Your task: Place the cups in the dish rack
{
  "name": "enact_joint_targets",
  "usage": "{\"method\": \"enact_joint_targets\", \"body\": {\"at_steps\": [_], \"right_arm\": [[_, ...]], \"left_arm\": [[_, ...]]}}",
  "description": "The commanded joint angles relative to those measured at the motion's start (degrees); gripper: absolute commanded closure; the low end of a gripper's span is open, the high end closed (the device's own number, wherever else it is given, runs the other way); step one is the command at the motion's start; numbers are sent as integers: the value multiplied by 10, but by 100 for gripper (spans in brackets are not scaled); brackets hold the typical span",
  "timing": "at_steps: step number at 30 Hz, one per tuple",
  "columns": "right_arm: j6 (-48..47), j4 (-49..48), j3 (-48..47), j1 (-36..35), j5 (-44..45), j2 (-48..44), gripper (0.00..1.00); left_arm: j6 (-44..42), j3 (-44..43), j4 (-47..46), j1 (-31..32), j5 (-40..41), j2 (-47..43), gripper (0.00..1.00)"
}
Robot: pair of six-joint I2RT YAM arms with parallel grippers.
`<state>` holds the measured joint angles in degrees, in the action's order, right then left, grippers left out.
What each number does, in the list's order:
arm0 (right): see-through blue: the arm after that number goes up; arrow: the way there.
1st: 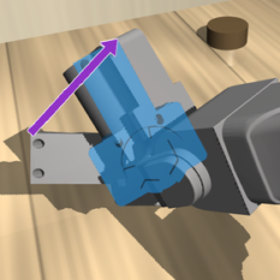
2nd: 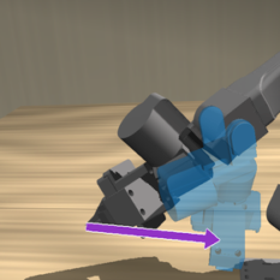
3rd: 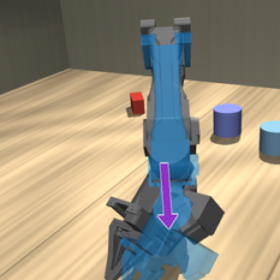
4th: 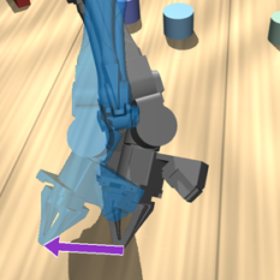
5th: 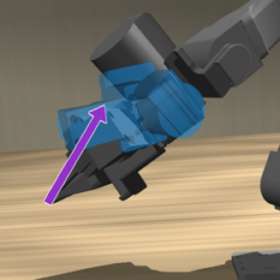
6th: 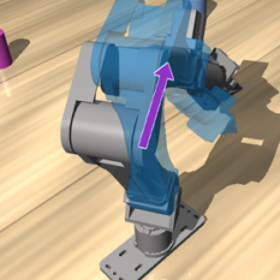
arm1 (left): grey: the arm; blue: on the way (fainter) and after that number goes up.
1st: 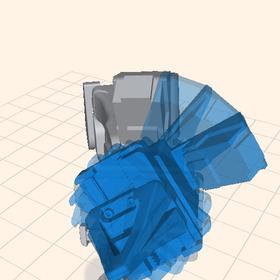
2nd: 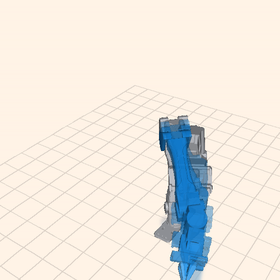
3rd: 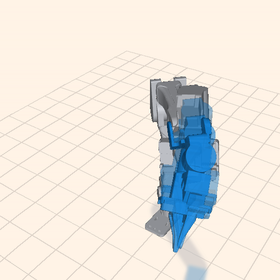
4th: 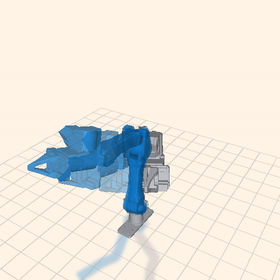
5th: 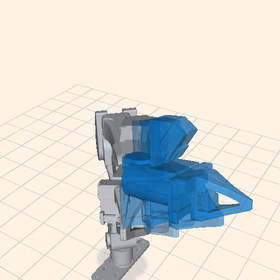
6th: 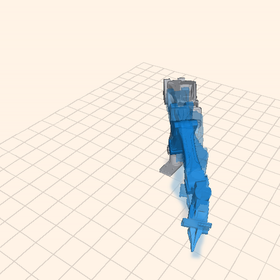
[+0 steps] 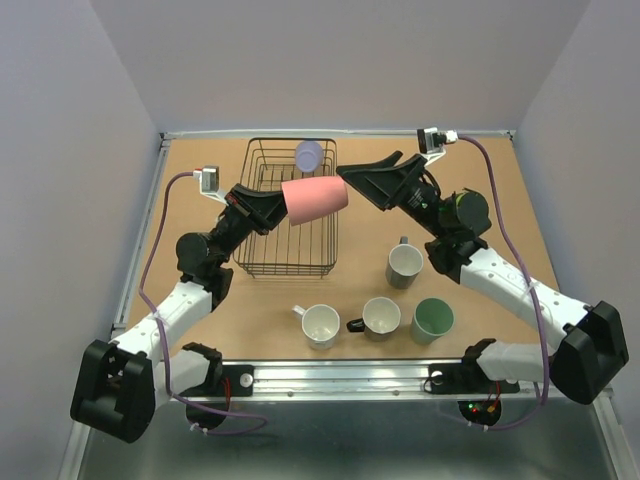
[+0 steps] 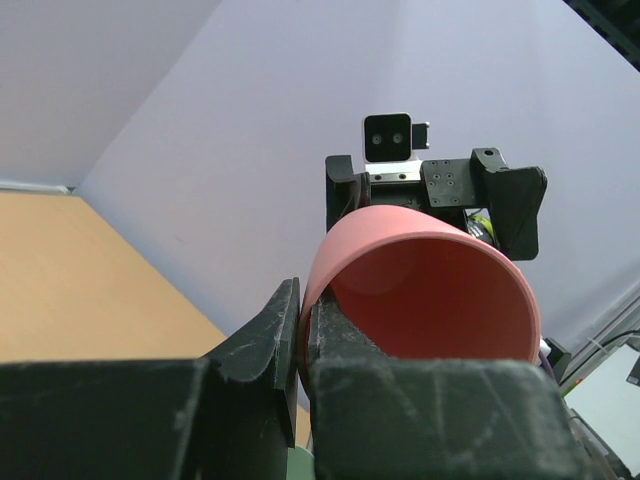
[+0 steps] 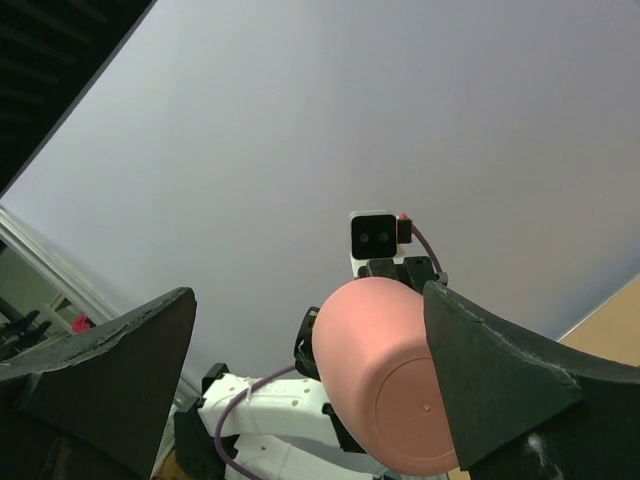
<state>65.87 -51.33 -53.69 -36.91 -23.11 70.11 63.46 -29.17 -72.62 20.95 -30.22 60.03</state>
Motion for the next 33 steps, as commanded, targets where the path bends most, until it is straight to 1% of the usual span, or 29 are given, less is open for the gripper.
{"method": "enact_joint_targets", "body": {"at_steps": [1, 5, 7, 11, 14, 16, 22, 24, 26, 29, 33], "right_arm": [[0, -20, 16, -19, -11, 3, 0], [-13, -5, 10, -29, -9, 6, 0], [-29, 24, 3, -33, 2, 6, 0], [-65, 113, -18, -35, 28, 5, 0], [-87, 158, -33, -35, 46, 8, 0], [-92, 169, -36, -35, 48, 11, 0], [-76, 164, -40, -40, 31, 28, 0], [-63, 143, -35, -41, 25, 29, 0], [-53, 109, -29, -41, 17, 29, 2], [-31, 71, -26, -41, 1, 34, 6], [-14, 55, -39, -45, -18, 43, 12]], "left_arm": [[10, -34, -139, 1, 2, -10, 100], [15, -36, -149, 0, -2, -7, 100], [25, -35, -168, 1, -5, -6, 100], [28, -36, -166, 1, -9, -15, 100], [29, -34, -159, 0, -6, -30, 100], [28, -35, -148, 1, -3, -44, 100], [-1, -43, -104, 1, 7, -61, 100], [3, -37, -112, 1, 9, -56, 100], [16, -26, -141, 0, 15, -46, 100], [25, -19, -168, 1, 19, -31, 100], [33, -21, -183, 1, 24, -12, 100]]}}
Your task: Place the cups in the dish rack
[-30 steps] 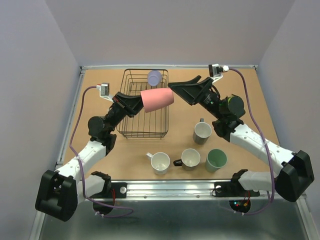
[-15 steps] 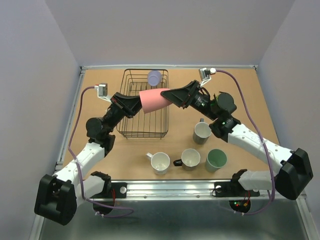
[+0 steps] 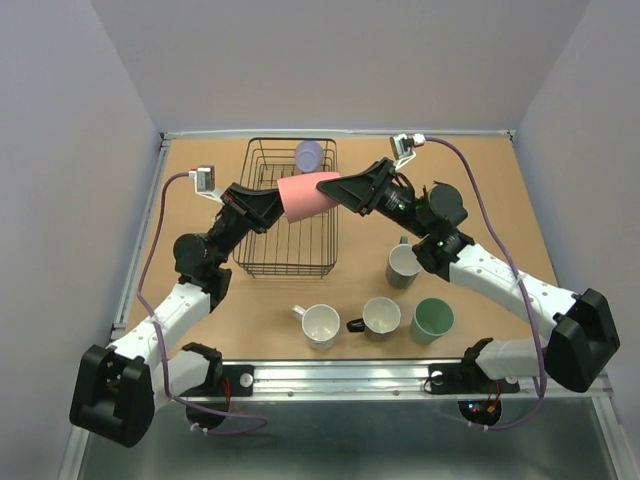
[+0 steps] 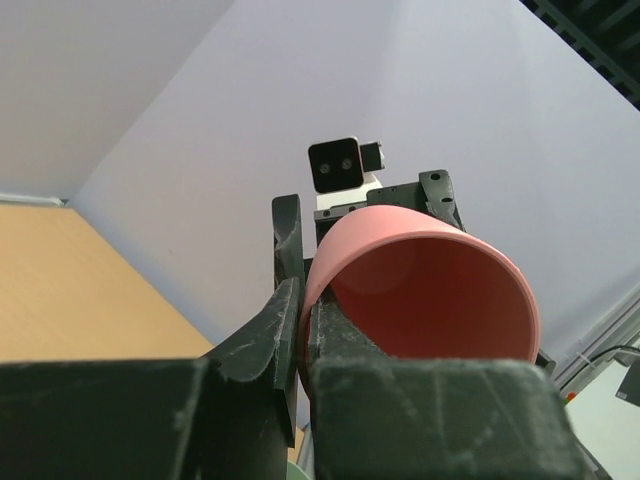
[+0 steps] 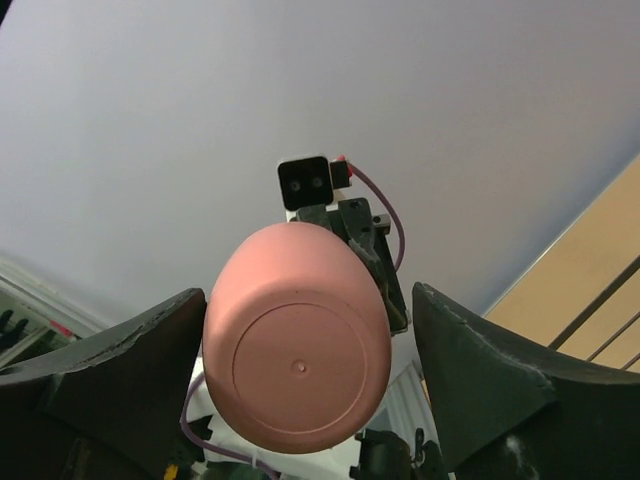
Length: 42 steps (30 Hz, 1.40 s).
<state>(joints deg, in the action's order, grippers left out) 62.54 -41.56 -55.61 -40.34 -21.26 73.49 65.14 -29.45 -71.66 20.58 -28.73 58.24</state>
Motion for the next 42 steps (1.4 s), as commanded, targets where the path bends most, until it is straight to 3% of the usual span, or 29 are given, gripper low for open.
{"method": "enact_joint_targets", "body": {"at_steps": [1, 3, 4, 9, 11, 13, 14, 15, 16, 17, 19, 20, 26, 32, 33, 36, 42], "right_arm": [[21, -45, -20, -11, -39, 9, 17], [24, -48, -21, -13, -39, 9, 24], [25, -48, -21, -14, -41, 8, 33], [25, -49, -19, -15, -37, 5, 62], [22, -48, -18, -15, -35, 6, 82], [21, -48, -16, -15, -35, 5, 95], [15, -48, -16, -15, -33, 2, 99], [6, -45, -13, -15, -30, 1, 100], [-2, -41, -13, -15, -27, -5, 100], [-11, -21, -13, -14, -16, -12, 100], [-39, -1, -14, -15, 2, -20, 100], [-48, 18, -20, -15, 19, -29, 100], [-101, 90, -69, -15, 60, -26, 100], [-201, 180, -163, -15, 95, 30, 100], [-216, 204, -183, -15, 93, 45, 100], [-272, 262, -280, -15, 98, 124, 100], [-388, 385, -487, -24, 178, 290, 100]], "left_arm": [[22, -18, -197, 4, 9, 13, 100], [24, -17, -202, 5, 13, 15, 100], [24, -16, -200, 5, 14, 19, 100], [26, -20, -198, 4, 8, 31, 100], [22, -34, -171, 3, -5, 38, 100], [-11, -68, -92, -3, -39, 40, 93], [-67, -87, 16, -4, -55, 36, 80], [-99, -117, 74, -6, -70, 31, 72], [-131, -129, 187, -7, -68, 13, 54], [-196, -142, 246, -6, -44, 5, 46], [-247, -174, 341, -6, -17, -16, 29], [-266, -183, 420, -7, 6, -19, 26], [-376, -236, 635, -7, 92, -37, 17], [-468, -263, 814, -8, 314, -93, 17], [-477, -261, 828, -9, 375, -101, 17], [-500, -241, 862, -10, 457, -136, 14], [-509, -165, 845, -14, 463, -198, 7]]}}
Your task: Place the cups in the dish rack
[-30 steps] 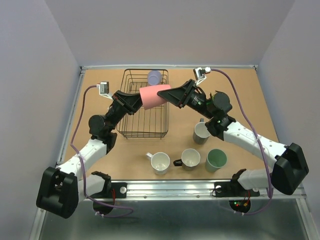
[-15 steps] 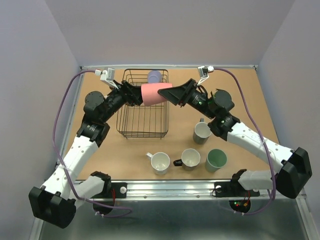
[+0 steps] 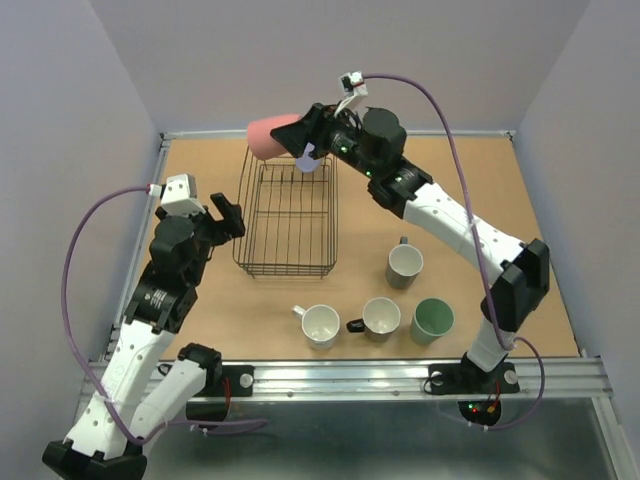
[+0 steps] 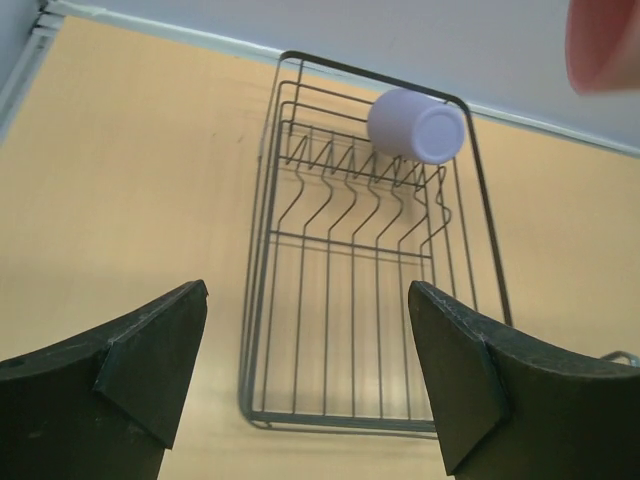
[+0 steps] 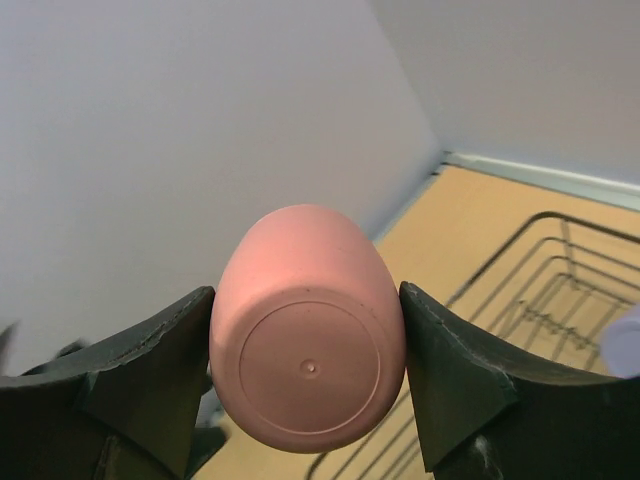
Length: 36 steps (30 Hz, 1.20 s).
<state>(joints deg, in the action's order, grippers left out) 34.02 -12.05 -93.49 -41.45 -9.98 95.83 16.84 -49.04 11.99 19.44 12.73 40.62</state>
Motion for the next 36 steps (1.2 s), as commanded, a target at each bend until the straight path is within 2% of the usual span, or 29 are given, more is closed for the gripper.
{"method": "enact_joint_targets", "body": {"at_steps": [1, 8, 16, 23, 36], "right_arm": [[-121, 104, -138, -15, 82, 92, 100], [-272, 176, -356, -56, 265, 288, 100], [-327, 167, -513, -60, 413, 443, 100], [-359, 98, -514, -54, 450, 483, 100], [-354, 63, -506, -37, 413, 523, 100]], "left_arm": [[-22, 34, 8, -3, 55, -25, 7], [-15, 34, 17, -5, 79, -18, 7], [-11, 41, 13, -8, 82, -34, 7], [-13, 43, 7, -8, 59, -22, 7], [-15, 45, -2, -8, 35, -9, 7]]}}
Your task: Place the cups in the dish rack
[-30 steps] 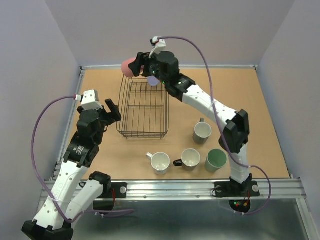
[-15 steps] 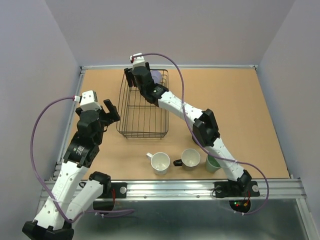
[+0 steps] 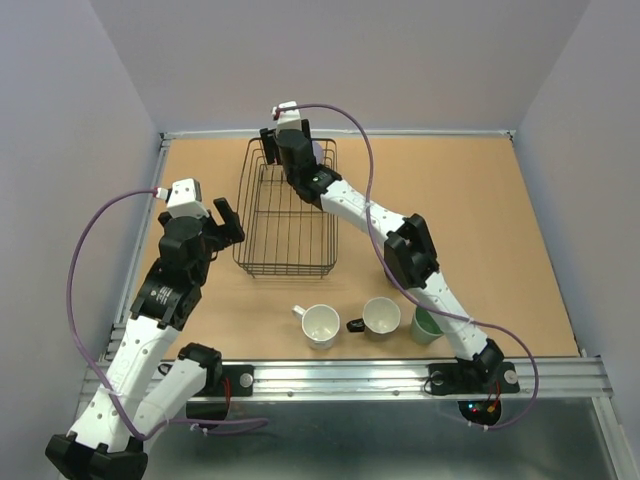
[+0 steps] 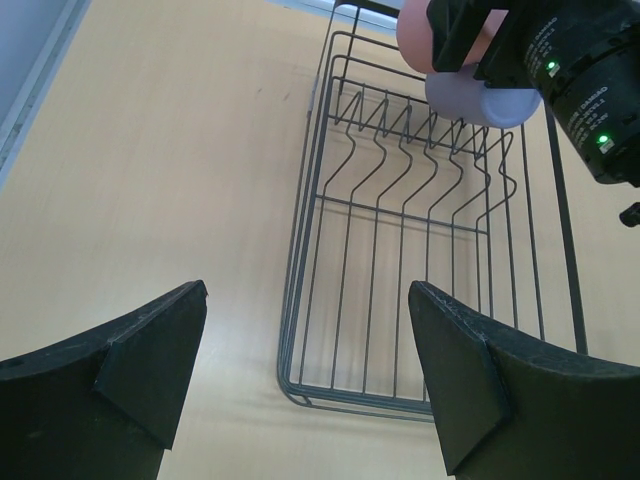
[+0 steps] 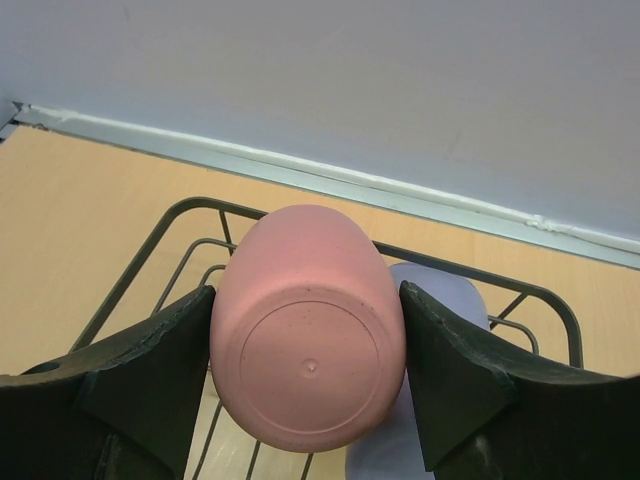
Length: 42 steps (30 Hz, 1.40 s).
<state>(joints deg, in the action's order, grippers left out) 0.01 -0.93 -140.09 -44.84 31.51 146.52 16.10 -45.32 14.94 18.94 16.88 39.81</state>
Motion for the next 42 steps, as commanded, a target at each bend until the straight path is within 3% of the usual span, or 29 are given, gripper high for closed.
{"method": "enact_joint_targets", "body": {"at_steps": [1, 13, 16, 20, 22, 23, 24, 26, 28, 42], "right_arm": [[-13, -49, -37, -2, -4, 20, 100], [-17, -53, -28, -2, -20, 44, 99], [-33, -53, -33, -2, -26, 55, 92], [-54, -53, -20, -2, -31, 54, 73], [-65, -54, -12, -3, -27, 54, 45], [-65, -54, -11, -3, -27, 54, 45], [-73, -54, -9, -4, -26, 53, 27], [-91, -55, -8, -6, -23, 53, 10], [-102, -57, -10, -9, -16, 54, 4], [-120, -81, 47, -26, 3, 2, 0]], "left_arm": [[-6, 8, -32, -3, -5, 0, 7], [-8, 8, -36, -6, -10, 6, 8], [-9, 8, -36, -7, -10, 6, 8], [-9, 8, -37, -8, -11, 6, 8], [-9, 8, -38, -9, -12, 7, 8], [-9, 8, -38, -9, -13, 8, 8], [-9, 8, -39, -10, -14, 7, 8], [-10, 8, -39, -11, -15, 8, 8], [-10, 8, -39, -11, -15, 8, 8], [-11, 8, -40, -14, -18, 9, 8]]}}
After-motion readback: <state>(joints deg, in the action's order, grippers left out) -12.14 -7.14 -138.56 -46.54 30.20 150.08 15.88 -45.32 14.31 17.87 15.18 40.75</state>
